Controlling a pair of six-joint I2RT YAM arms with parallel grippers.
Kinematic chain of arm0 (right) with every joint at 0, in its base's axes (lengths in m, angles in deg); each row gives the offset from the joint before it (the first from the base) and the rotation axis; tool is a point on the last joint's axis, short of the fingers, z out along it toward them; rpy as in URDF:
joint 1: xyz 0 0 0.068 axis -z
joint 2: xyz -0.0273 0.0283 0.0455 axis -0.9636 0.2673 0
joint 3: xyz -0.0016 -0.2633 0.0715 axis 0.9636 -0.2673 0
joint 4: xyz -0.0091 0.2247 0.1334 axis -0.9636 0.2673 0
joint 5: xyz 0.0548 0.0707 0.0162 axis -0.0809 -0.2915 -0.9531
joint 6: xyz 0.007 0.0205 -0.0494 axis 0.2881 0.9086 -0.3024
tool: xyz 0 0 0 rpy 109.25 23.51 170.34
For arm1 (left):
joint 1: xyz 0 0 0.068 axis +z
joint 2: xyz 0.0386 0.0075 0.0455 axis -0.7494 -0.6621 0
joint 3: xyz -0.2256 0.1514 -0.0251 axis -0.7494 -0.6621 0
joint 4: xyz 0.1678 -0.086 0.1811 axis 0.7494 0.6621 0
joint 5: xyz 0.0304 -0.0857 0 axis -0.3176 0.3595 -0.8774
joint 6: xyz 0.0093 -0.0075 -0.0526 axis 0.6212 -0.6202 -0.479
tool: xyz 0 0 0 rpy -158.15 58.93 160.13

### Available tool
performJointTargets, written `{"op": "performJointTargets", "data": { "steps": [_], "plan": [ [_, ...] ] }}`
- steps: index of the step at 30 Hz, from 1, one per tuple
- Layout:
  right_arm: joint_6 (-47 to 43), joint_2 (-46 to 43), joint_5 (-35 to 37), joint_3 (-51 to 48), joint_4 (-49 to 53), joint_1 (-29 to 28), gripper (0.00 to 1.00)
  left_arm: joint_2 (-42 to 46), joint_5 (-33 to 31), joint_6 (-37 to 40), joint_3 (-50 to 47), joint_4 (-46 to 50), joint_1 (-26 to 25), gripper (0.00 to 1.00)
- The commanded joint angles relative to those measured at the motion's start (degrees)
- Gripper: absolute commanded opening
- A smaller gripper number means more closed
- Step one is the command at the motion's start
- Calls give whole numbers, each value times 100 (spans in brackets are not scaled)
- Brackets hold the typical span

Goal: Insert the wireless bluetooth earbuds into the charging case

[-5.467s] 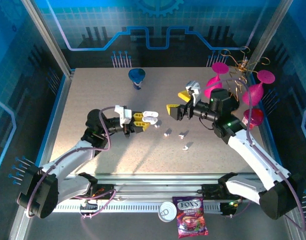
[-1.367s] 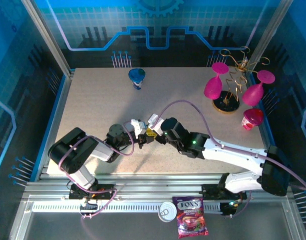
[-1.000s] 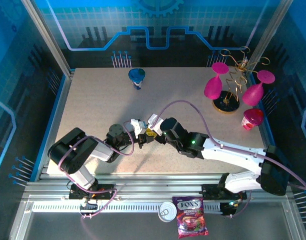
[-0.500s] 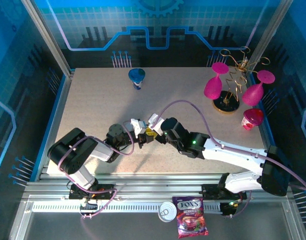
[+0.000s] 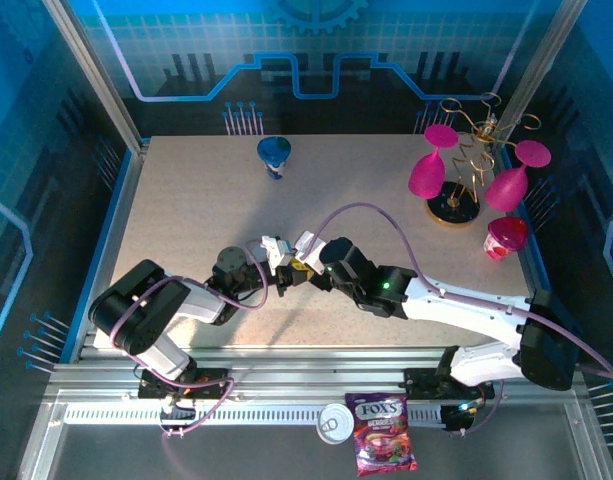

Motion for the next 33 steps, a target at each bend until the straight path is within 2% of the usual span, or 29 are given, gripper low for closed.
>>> {"op": "performJointTargets", "data": {
  "steps": [1,2,4,8,10,15,19,23,27,33],
  "plan": [
    [12,47,-232,-58,-47,-98,19,150,-22,3,143,-99,-13,0],
    [20,41,-224,-65,-38,-103,22,154,-23,-5,144,-116,-17,0],
    [59,-24,-168,-59,-3,-98,35,163,-14,-24,134,-135,-16,0],
    [257,-286,-140,-19,97,-65,44,144,-27,-57,95,-209,-14,0],
    [334,-498,-153,-53,35,-34,51,98,-54,-100,59,-330,-9,0],
    [799,-1231,-703,-424,-330,255,64,65,-34,-199,30,-498,1,0],
    [1400,-1770,-1243,-822,-602,696,69,98,-9,-181,38,-500,9,0],
    [1943,-2120,-1400,-1116,-590,1140,73,156,20,-199,47,-491,11,0],
    [2545,-2348,-1761,-1333,-393,1655,74,290,38,-153,38,-387,13,0],
    [2587,-2053,-2799,-1218,-347,1735,83,366,66,-102,63,-226,10,0]
  ]
}}
